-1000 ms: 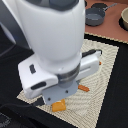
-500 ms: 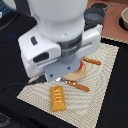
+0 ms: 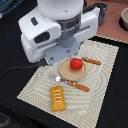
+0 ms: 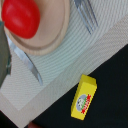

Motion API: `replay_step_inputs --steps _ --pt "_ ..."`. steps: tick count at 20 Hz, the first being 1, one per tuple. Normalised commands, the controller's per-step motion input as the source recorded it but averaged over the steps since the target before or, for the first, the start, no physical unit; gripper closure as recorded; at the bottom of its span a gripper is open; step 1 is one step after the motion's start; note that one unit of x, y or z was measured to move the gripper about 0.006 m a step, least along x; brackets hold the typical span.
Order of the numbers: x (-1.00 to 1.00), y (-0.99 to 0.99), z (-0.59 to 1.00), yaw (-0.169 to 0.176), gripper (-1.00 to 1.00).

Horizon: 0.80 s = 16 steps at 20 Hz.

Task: Interact with the objects in diverse but meaningful ways.

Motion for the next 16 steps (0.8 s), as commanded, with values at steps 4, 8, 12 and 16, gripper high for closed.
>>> replay_step_inputs --steps 4,8,12,16 --pt "-0.67 0.47 0.00 0.047 -1.00" --pt "-0.70 0.43 0.00 0.040 -1.00" --pt "-0.71 0.39 -0.03 0.031 -1.00" --pt "-0.71 0.35 -0.13 0.026 -1.00"
